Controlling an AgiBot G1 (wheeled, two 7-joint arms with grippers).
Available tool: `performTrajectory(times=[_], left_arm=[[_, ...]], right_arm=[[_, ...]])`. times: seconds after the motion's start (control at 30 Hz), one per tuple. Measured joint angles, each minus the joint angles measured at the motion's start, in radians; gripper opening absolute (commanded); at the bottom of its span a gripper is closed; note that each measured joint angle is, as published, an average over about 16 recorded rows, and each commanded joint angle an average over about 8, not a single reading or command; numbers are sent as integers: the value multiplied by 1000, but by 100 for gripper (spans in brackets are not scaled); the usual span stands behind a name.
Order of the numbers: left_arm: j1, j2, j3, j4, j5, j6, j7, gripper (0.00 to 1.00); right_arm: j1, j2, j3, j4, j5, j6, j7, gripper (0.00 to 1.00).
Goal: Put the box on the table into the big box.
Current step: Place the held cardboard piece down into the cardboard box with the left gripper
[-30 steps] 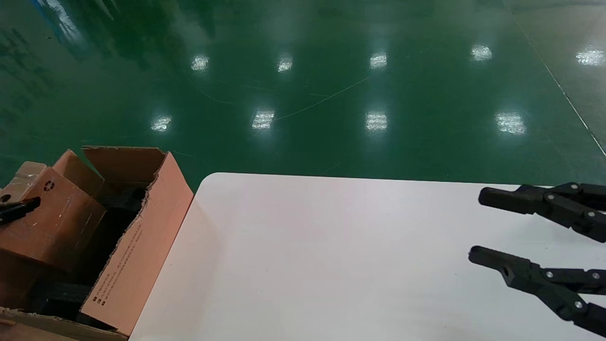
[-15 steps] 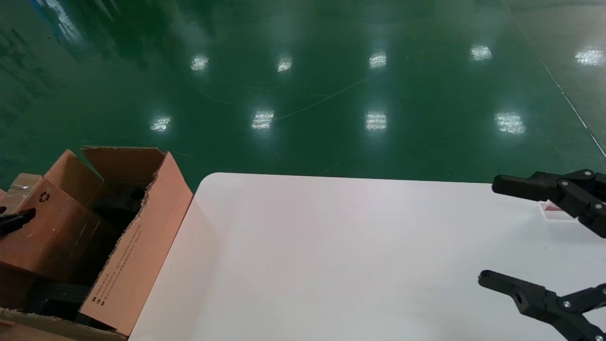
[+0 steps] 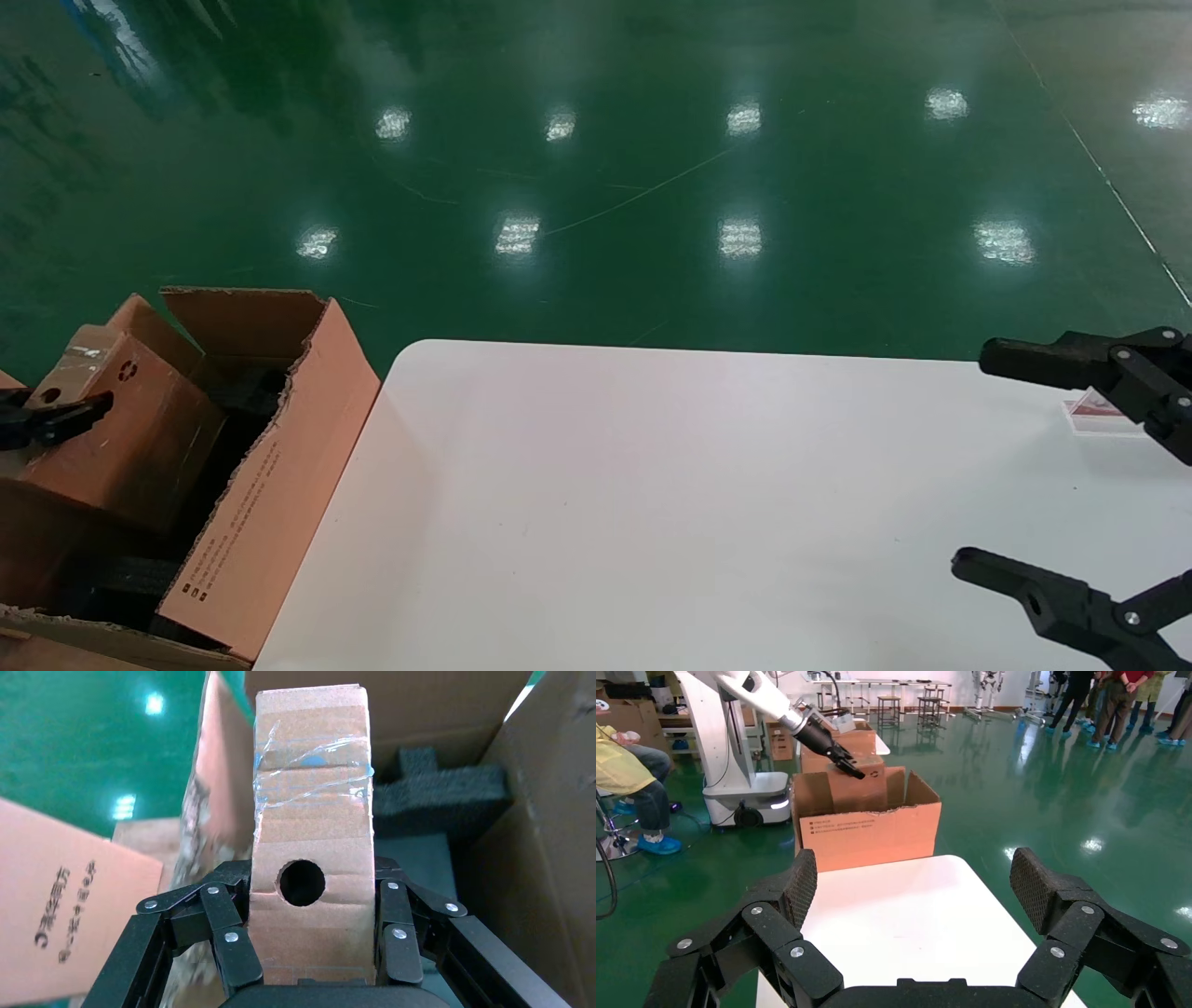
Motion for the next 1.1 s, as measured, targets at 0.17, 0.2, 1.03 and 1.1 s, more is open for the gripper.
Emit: performTrajectory(times=[0.17, 0.2, 1.03, 1.1], left_arm=[[-13, 8, -1, 23, -15, -16, 35, 0], [-15, 8, -1, 26, -17, -19, 41, 0], [103, -20, -90, 94, -75, -86, 145, 0], [117, -18, -103, 91, -80, -90, 145, 0]], right_arm=[[0, 0, 0, 0, 0, 0, 0, 100], [0, 0, 0, 0, 0, 0, 0, 100], [0, 0, 0, 0, 0, 0, 0, 100], [0, 0, 0, 0, 0, 0, 0, 100]])
